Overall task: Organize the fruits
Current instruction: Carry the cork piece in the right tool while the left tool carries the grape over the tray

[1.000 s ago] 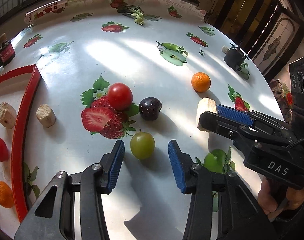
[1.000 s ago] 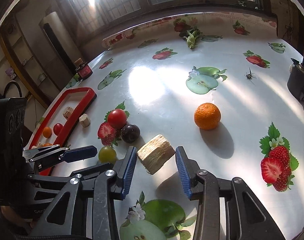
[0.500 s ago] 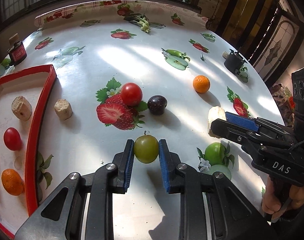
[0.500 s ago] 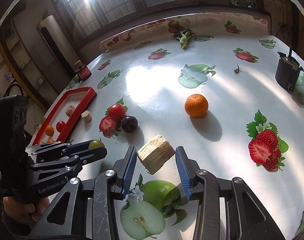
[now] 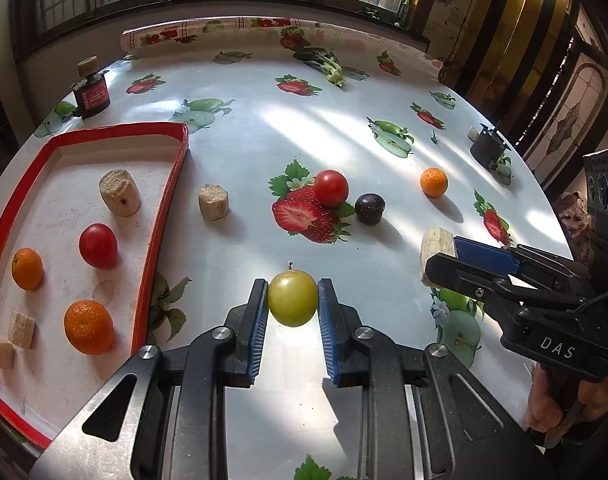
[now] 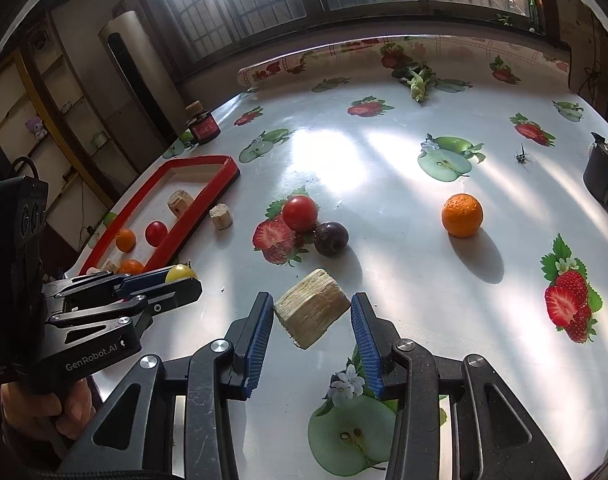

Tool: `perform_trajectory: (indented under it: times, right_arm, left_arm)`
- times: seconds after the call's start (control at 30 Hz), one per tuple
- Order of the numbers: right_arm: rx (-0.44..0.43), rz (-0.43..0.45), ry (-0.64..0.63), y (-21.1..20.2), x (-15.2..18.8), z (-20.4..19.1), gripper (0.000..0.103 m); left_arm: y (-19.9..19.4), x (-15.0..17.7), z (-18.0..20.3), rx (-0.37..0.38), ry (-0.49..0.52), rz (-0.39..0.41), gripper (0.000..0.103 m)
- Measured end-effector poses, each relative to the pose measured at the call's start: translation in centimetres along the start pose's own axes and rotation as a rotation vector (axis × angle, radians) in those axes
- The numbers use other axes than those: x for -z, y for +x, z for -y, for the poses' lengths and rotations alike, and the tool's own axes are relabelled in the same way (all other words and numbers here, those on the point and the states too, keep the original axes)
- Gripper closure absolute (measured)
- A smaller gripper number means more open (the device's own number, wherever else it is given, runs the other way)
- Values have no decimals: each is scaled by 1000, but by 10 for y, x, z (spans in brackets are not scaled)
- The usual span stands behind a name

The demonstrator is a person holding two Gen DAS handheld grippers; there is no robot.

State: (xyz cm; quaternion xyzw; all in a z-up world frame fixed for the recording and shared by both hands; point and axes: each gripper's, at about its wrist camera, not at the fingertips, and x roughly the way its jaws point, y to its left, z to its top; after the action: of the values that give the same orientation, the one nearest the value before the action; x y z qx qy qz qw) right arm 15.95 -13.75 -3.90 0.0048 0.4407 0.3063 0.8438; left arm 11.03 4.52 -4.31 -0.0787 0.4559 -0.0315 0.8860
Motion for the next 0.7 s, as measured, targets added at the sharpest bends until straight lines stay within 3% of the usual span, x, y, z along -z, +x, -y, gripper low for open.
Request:
perform_trajectory:
  times: [0.7]
  right_arm:
    - [-59, -32, -122, 28, -21, -71, 62]
  left_arm:
    - [-24, 5, -67, -72, -103, 41, 81]
